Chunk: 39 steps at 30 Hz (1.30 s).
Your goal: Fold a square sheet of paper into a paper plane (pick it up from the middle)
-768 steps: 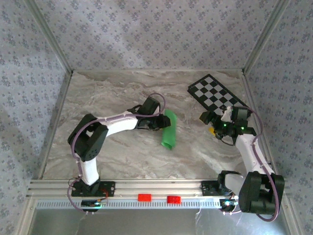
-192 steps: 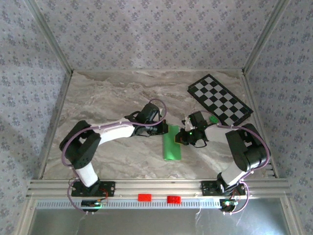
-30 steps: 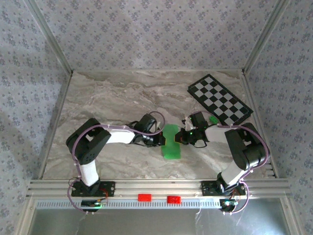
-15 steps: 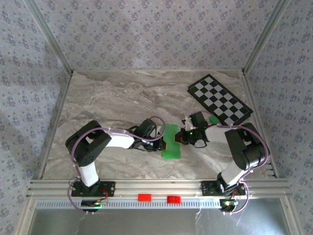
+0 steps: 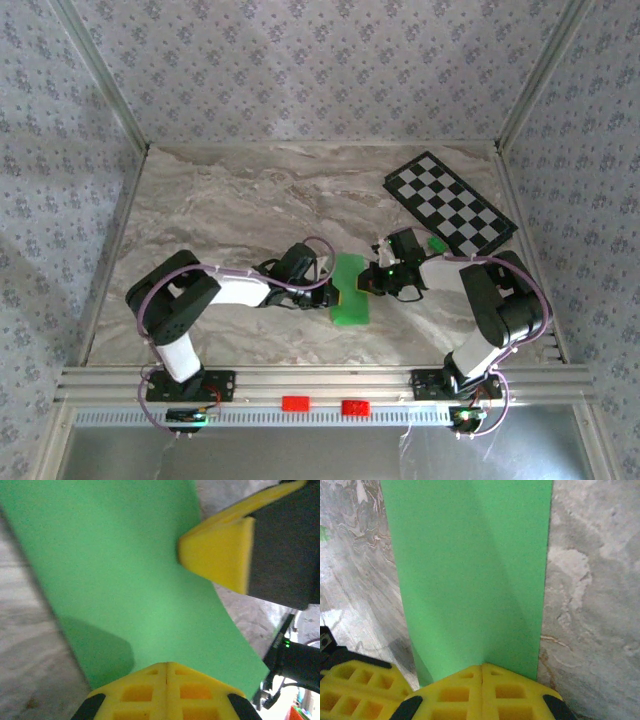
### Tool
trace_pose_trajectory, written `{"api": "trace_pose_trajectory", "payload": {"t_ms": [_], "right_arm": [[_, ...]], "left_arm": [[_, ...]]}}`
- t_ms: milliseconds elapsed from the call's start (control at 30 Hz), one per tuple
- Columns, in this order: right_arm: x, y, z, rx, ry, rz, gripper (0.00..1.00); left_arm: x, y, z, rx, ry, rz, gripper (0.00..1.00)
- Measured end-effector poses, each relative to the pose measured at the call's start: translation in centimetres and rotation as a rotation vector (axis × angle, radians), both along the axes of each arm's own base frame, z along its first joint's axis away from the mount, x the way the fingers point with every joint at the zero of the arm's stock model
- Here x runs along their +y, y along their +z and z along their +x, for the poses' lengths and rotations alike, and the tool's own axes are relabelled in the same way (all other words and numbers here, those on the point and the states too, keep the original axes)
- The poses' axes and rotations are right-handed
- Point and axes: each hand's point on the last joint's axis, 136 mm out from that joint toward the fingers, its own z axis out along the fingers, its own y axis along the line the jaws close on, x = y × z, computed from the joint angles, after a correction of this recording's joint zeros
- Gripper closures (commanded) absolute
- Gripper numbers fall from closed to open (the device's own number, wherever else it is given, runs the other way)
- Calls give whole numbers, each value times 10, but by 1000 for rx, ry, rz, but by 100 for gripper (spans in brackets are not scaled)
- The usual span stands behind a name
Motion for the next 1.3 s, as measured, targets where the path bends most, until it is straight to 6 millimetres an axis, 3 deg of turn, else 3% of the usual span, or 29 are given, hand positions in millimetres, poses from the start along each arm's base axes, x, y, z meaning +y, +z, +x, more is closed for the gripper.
{"api": "trace_pose_trajectory", "payload": {"t_ms": [167,267,933,1133,1300], "right_arm": [[0,0,0,0,0,0,100],[0,0,0,0,0,0,100],[0,0,0,0,0,0,100],[0,0,0,0,0,0,100],[0,0,0,0,0,0,100]], "left_arm": [[-3,-3,-9,18,-31,-8,98],[2,-17,-15,39,-36,1,98],[-3,-4,-27,-10,-66,13,96],[8,-17,-32,-1,-53,45,96],[9,-18,-32,-17,-50,23,96]]}}
